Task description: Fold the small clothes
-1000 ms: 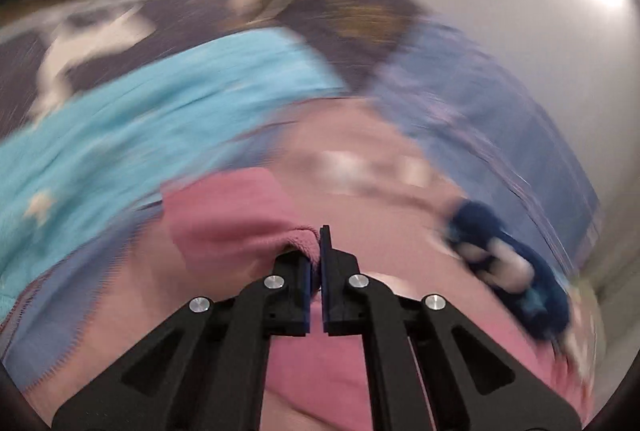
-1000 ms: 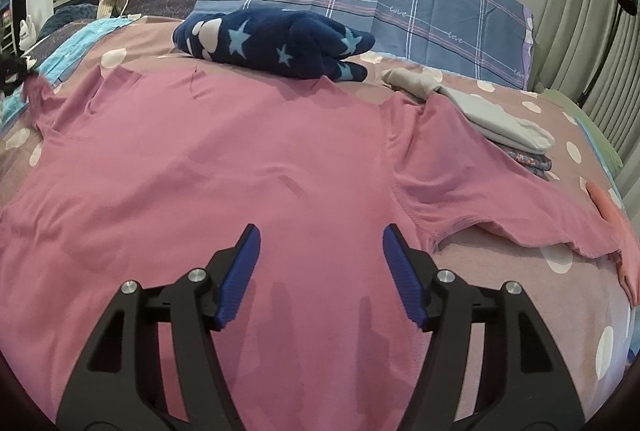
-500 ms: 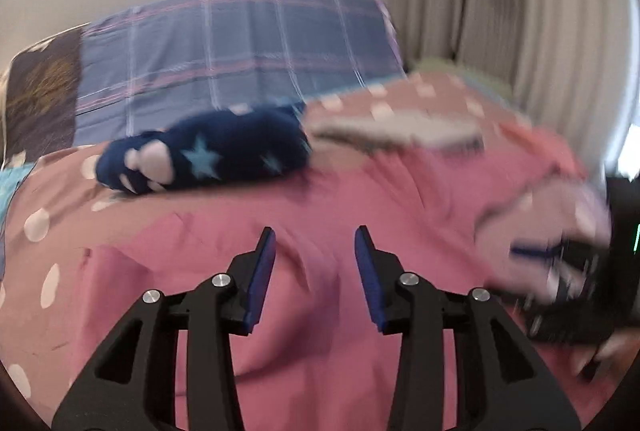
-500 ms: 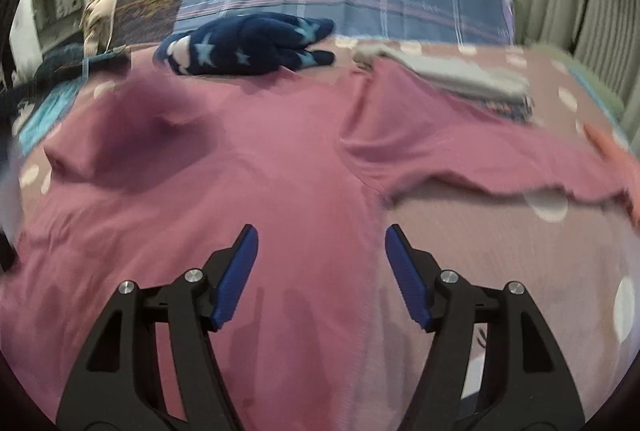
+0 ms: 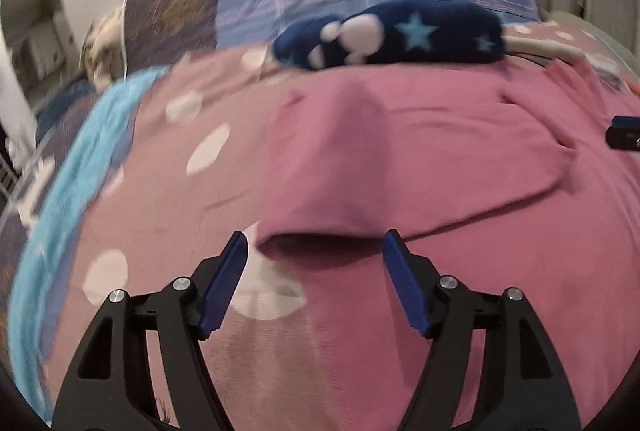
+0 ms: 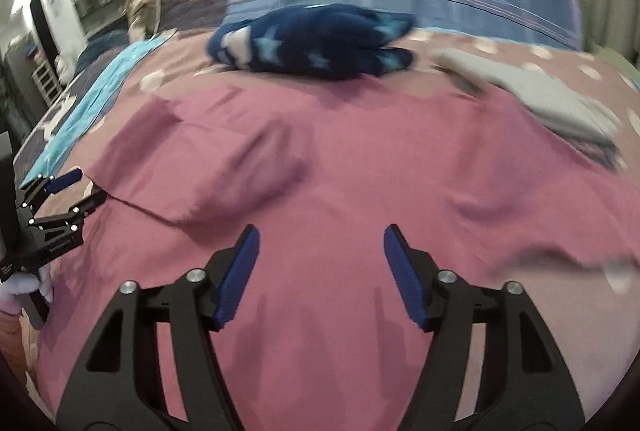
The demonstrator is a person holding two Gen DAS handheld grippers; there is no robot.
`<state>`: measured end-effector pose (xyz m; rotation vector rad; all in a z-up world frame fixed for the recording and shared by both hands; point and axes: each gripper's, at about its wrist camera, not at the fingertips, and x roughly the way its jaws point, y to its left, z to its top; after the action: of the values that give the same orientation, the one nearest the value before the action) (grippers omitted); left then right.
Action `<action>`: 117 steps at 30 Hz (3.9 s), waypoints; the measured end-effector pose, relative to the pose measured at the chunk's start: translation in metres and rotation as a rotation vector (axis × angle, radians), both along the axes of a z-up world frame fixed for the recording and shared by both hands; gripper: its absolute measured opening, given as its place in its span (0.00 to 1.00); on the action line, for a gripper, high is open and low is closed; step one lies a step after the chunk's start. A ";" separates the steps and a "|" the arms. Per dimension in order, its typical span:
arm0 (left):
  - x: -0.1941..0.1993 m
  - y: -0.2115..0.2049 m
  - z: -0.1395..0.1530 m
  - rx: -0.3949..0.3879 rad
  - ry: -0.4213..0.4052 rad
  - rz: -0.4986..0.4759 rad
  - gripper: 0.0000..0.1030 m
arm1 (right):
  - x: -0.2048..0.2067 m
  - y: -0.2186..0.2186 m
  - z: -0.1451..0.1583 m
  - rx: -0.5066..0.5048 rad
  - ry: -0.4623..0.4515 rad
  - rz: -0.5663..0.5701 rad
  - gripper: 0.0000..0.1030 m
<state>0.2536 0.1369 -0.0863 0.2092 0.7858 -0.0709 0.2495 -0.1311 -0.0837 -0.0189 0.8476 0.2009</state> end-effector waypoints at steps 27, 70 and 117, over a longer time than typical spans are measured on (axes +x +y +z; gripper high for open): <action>0.018 0.032 -0.015 -0.097 0.055 0.169 0.78 | 0.028 -0.078 -0.033 0.304 0.133 -0.225 0.69; 0.017 0.057 -0.014 -0.506 0.068 -0.055 0.35 | 0.200 0.334 -0.031 -0.533 0.304 0.411 0.03; -0.006 0.025 -0.009 -0.049 0.054 0.106 0.36 | 0.018 -0.114 -0.009 0.174 -0.007 -0.197 0.06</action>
<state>0.2481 0.1619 -0.0956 0.1190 0.8466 0.0044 0.2679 -0.2452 -0.0926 0.2257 0.8170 0.0886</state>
